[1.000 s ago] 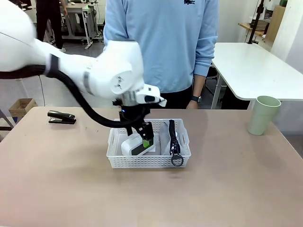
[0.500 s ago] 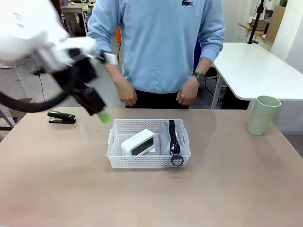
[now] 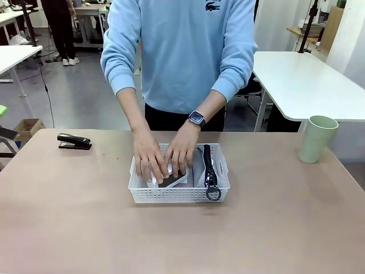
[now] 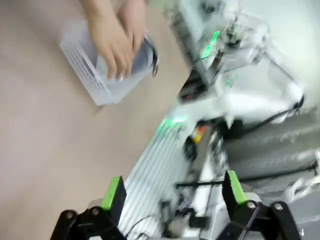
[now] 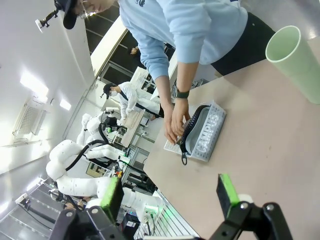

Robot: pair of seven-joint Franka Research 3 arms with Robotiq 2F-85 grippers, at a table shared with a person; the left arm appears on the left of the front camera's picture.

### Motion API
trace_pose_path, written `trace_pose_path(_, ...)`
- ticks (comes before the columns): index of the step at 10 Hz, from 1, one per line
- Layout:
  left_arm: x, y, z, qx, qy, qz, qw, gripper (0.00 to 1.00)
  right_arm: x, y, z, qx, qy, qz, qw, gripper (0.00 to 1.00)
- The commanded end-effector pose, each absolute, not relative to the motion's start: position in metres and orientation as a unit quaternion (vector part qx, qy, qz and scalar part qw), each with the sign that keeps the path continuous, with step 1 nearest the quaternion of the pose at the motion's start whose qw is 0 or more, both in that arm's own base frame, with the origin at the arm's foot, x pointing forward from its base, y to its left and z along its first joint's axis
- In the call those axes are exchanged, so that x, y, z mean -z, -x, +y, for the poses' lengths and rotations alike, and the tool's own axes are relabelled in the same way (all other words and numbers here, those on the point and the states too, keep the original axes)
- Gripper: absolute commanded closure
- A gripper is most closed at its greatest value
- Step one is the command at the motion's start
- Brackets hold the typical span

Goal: Efficiently arrange items inside the basket to fit them all.
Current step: Pick up the Digital clock and place it inside the Organizing basket, then pick up the Stapler and place it inside the Organizing basket.

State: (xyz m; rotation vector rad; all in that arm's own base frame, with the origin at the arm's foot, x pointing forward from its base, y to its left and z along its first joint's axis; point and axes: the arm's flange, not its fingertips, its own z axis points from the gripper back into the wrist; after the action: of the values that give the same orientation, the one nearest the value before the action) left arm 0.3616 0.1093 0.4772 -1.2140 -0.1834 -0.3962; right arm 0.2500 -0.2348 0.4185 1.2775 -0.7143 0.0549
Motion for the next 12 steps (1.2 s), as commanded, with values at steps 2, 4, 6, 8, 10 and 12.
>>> trace_pose_path(2, -0.410, -0.367, 0.156, 0.018, 0.690, -0.214, 0.692, 0.00, -0.422, -0.252, -0.236, -0.031, -0.585, -0.342, 0.735, 0.00)
trace_pose_path(4, -0.382, -0.362, 0.162, -0.018, 0.689, -0.212, 0.693, 0.00, -0.422, -0.252, -0.236, -0.031, -0.585, -0.342, 0.735, 0.00)
trace_pose_path(6, -0.398, -0.360, 0.179, -0.005, 0.678, -0.175, 0.714, 0.00, -0.422, -0.252, -0.236, -0.031, -0.585, -0.342, 0.735, 0.00)
trace_pose_path(8, -0.398, -0.360, 0.179, -0.005, 0.678, -0.175, 0.714, 0.00, -0.422, -0.252, -0.236, -0.031, -0.585, -0.342, 0.735, 0.00)
trace_pose_path(10, -0.398, -0.360, 0.179, -0.005, 0.678, -0.175, 0.714, 0.00, -0.422, -0.252, -0.236, -0.031, -0.585, -0.342, 0.735, 0.00)
trace_pose_path(12, -0.398, -0.360, 0.179, -0.005, 0.678, -0.175, 0.714, 0.00, -0.422, -0.252, -0.236, -0.031, -0.585, -0.342, 0.735, 0.00)
